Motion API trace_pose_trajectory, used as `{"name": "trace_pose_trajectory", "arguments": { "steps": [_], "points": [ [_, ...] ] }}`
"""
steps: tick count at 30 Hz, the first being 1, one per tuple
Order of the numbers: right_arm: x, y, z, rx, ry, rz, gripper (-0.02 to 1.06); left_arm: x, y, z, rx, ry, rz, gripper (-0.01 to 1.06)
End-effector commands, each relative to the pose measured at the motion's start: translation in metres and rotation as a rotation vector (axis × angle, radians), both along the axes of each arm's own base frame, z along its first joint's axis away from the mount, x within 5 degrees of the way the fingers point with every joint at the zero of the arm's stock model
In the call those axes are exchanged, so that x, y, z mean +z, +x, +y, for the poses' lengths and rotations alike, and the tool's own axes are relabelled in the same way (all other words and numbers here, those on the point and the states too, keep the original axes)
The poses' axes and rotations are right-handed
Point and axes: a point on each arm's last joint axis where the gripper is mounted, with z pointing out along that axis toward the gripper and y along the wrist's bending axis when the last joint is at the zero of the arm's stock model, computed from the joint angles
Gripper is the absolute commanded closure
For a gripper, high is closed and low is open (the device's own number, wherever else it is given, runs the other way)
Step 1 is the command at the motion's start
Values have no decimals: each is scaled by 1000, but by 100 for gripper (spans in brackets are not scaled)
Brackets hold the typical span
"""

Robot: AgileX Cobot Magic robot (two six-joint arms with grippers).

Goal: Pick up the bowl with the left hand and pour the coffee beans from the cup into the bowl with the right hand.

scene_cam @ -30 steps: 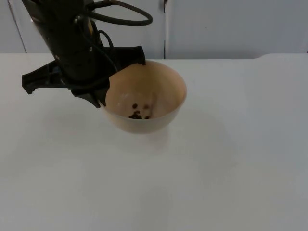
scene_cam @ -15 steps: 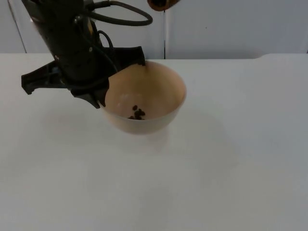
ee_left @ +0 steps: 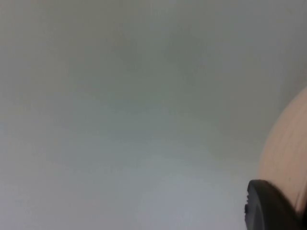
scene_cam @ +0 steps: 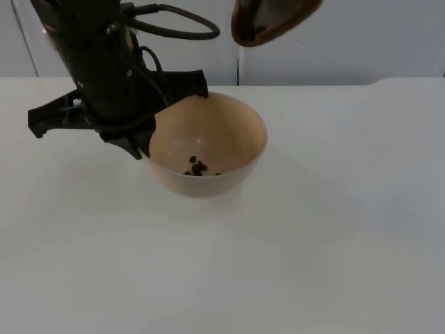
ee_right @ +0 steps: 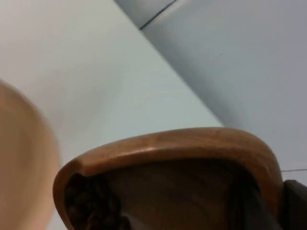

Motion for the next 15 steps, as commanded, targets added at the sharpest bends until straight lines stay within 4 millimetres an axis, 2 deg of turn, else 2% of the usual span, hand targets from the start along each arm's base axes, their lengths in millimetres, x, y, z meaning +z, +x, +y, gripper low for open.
{"name": "trace_pose_trajectory", "arguments": {
  "steps": [1, 12, 15],
  "points": [
    [0, 4, -2, -6, 61, 25, 104, 3, 1, -1, 8, -7, -9, 105],
    [-10, 21, -22, -63, 195, 183, 104, 3, 1, -1, 6, -4, -10, 105],
    [-13, 29, -33, -90, 254, 256, 104, 3, 1, -1, 5, -2, -8, 105]
  ]
}}
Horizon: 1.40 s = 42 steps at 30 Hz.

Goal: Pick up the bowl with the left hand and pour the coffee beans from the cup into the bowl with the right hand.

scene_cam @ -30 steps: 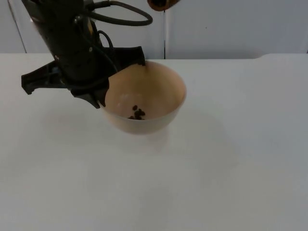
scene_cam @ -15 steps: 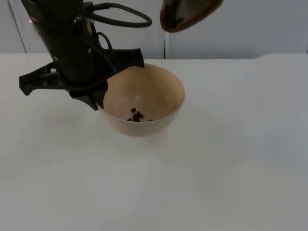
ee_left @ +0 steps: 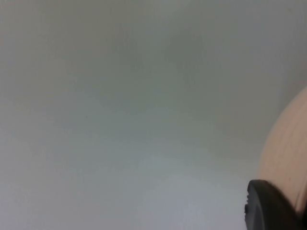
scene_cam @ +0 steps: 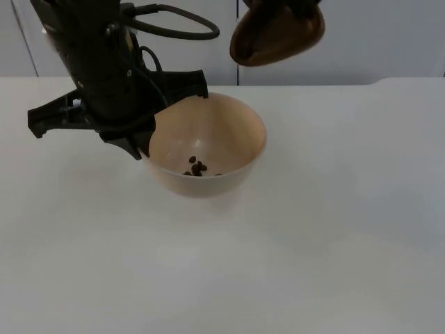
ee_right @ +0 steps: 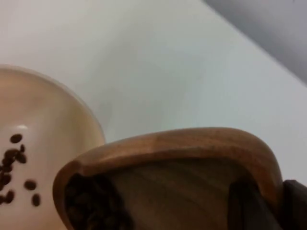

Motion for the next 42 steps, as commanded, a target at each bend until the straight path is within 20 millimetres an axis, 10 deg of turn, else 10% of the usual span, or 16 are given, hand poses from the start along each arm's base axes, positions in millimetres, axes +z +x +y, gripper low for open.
{"name": "trace_pose_trajectory", "arguments": {
  "steps": [1, 35, 42],
  "points": [
    [-1, 7, -10, -12, 74, 70, 104, 3, 1, 0, 5, -2, -7, 105],
    [-10, 34, -57, -71, 192, 235, 104, 5, 6, 1, -199, 97, -75, 105],
    [-47, 38, -72, -120, 235, 298, 104, -11, 8, 7, -259, 33, -31, 105]
  ]
}}
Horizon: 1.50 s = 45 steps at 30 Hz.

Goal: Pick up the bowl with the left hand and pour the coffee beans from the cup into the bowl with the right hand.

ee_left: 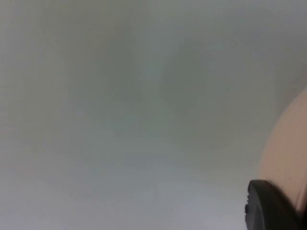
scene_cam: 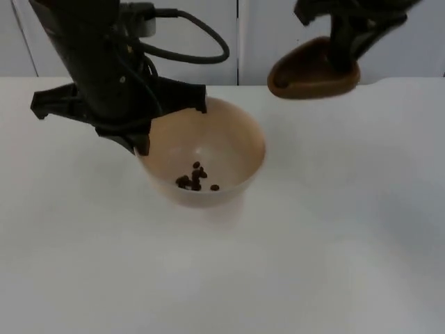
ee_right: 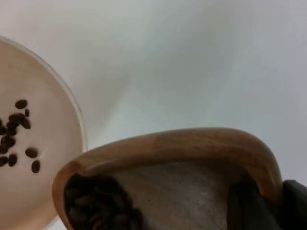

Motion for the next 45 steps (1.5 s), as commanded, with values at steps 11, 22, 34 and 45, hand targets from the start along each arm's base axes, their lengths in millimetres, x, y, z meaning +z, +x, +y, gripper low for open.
{"name": "trace_pose_trajectory", "arguments": {
  "steps": [11, 22, 34, 45],
  "points": [
    [-51, 9, -34, -108, 31, 0, 104, -39, -2, 48, 105, -90, 19, 105],
    [-104, -9, -43, -136, 47, -5, 104, -55, -10, 59, 108, -84, 6, 105],
    [-119, -10, -43, -156, 79, -47, 104, -79, -10, 60, 111, -58, 76, 105],
    [-170, -7, -42, -174, 37, 46, 104, -80, -11, 60, 112, -53, 90, 105]
  ]
}}
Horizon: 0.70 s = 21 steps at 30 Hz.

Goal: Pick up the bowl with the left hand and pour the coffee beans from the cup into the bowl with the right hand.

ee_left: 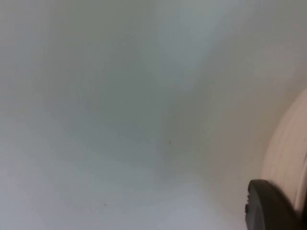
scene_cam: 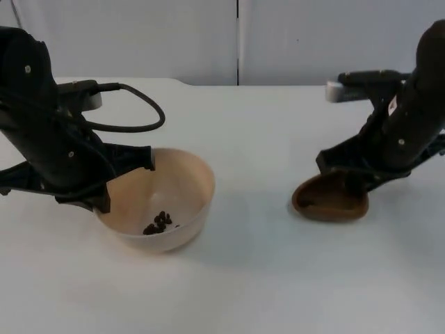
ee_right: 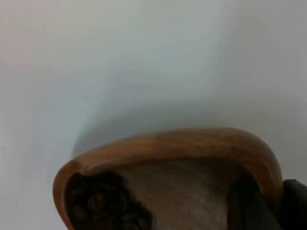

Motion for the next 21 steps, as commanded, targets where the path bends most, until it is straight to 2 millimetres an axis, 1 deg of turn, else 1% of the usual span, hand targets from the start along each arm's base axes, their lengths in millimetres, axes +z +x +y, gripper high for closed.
{"name": "trace_pose_trajectory", "arguments": {
  "steps": [1, 6, 21],
  "points": [
    [-5, 1, -1, -6, 2, -2, 104, -5, -2, 1, 4, 5, 28, 105],
    [-12, 1, -1, -10, 0, 12, 104, -6, -3, 1, 2, 11, 41, 105],
    [-12, 1, -1, -32, 9, 13, 104, -6, -3, 1, -5, 15, 36, 105]
  ]
}}
